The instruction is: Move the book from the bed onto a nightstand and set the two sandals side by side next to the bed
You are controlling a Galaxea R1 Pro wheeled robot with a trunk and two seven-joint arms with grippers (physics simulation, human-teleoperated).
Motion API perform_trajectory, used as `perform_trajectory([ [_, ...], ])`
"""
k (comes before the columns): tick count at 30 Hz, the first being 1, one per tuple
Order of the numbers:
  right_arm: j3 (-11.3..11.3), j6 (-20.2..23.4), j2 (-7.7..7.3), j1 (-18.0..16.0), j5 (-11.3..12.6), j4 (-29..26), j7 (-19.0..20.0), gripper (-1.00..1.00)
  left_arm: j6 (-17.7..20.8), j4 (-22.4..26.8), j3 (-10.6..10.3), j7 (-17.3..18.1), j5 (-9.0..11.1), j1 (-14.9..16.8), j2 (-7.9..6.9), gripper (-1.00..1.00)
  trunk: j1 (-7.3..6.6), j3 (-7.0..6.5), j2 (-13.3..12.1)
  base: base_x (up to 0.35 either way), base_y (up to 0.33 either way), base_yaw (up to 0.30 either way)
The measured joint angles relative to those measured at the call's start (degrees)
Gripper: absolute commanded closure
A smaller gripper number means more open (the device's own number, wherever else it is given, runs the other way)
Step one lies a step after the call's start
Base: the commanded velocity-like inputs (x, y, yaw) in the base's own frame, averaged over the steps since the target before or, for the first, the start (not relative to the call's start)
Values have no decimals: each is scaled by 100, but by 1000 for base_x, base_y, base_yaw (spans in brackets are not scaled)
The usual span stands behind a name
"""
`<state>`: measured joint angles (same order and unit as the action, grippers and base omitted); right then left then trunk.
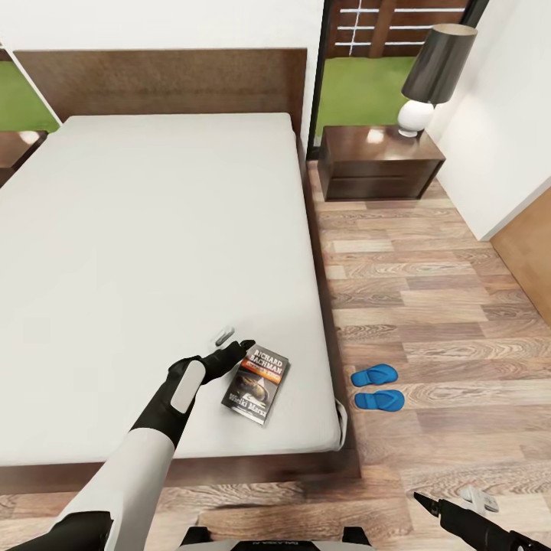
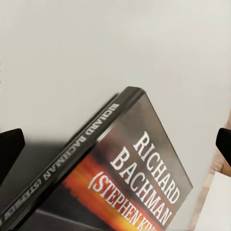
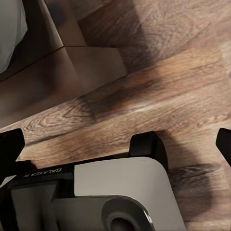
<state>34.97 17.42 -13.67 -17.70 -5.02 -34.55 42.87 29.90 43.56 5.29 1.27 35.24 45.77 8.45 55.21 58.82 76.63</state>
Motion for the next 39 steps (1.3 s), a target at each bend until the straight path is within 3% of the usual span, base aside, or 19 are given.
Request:
perform_trajectory([
  [9,0,0,-1,0,0,0,0,-100,0,0,0,0,-1,0,0,-100,23,19,42,0,0,0],
  [14,-1,0,0,0,0,0,0,-100,6,4,1,-4,-2,1,0,-100,131,107,241,0,0,0],
  [39,-2,0,-1,0,0,0,0,-100,2,4,1,1,7,1,0,-100,132,108,242,0,0,0],
])
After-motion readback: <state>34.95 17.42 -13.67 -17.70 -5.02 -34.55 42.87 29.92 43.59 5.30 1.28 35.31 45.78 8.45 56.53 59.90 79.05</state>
